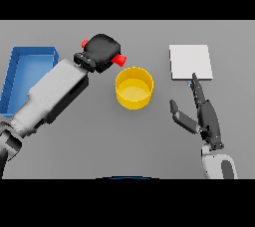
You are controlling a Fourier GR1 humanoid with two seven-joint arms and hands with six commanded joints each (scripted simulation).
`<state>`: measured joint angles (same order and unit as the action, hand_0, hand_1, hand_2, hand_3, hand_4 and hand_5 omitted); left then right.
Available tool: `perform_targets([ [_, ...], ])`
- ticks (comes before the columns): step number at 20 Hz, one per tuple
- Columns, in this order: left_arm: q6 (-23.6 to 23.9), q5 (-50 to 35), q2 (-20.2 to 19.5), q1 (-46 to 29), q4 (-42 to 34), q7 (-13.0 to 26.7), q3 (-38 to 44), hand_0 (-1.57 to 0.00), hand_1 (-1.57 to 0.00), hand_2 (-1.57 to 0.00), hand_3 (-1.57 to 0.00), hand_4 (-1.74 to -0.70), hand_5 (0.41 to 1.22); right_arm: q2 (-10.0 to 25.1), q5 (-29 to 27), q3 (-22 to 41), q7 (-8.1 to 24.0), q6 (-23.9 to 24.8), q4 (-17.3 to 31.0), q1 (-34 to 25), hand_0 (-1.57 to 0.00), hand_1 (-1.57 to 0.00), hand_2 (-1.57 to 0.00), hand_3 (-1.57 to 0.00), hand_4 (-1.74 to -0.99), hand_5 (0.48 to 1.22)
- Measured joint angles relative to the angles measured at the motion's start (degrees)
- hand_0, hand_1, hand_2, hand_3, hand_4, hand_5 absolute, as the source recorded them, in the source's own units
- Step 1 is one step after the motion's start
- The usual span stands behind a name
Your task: Pick up the red beaker and tilt it to pour out 1 green nut into yellow bowl. Pick up the yellow bowl and place it on the metallic measuring scale.
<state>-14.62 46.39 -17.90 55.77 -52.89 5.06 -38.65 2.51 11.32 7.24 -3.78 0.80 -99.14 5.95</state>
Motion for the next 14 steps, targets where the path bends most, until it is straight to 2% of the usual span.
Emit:
perform_targets([
  [2,-2.12,2.62,0.05,1.78,1.15,-1.62,-2.75,-1.57,-1.57,-1.57,-1.29,-1.72,1.217,-0.55,-0.52,-0.08,0.76,0.01,0.33,-0.26,0.00,0.00,0.00,0.00,-1.206,0.639],
  [4,-3.48,4.65,0.53,4.25,2.23,-4.18,-4.79,-1.57,-1.57,-1.57,-1.39,-1.72,1.218,-0.69,-1.21,-0.46,1.18,-0.14,0.66,-0.49,0.00,0.00,0.00,0.00,-1.220,0.624],
  [6,-3.63,6.63,0.84,5.29,2.71,-6.81,-7.05,-1.57,-1.57,-1.57,-1.46,-1.73,1.219,-0.39,-0.05,-0.46,-0.01,0.53,1.28,-0.35,0.00,0.00,0.00,0.00,-1.221,0.610],
  [10,-4.11,11.93,1.01,8.71,5.24,-9.12,-11.93,-1.57,-1.57,-1.57,-1.52,-1.73,1.220,-0.52,0.74,-0.51,-1.80,1.58,0.79,0.52,0.00,0.00,0.00,0.00,-1.193,0.578],
  [14,-3.52,16.91,1.02,11.90,6.51,-11.81,-16.63,-1.57,-1.57,-1.57,-1.55,-1.74,1.221,-0.99,1.86,-0.13,-1.16,2.43,1.25,-0.57,0.00,0.00,0.00,0.00,-1.152,0.567],
])
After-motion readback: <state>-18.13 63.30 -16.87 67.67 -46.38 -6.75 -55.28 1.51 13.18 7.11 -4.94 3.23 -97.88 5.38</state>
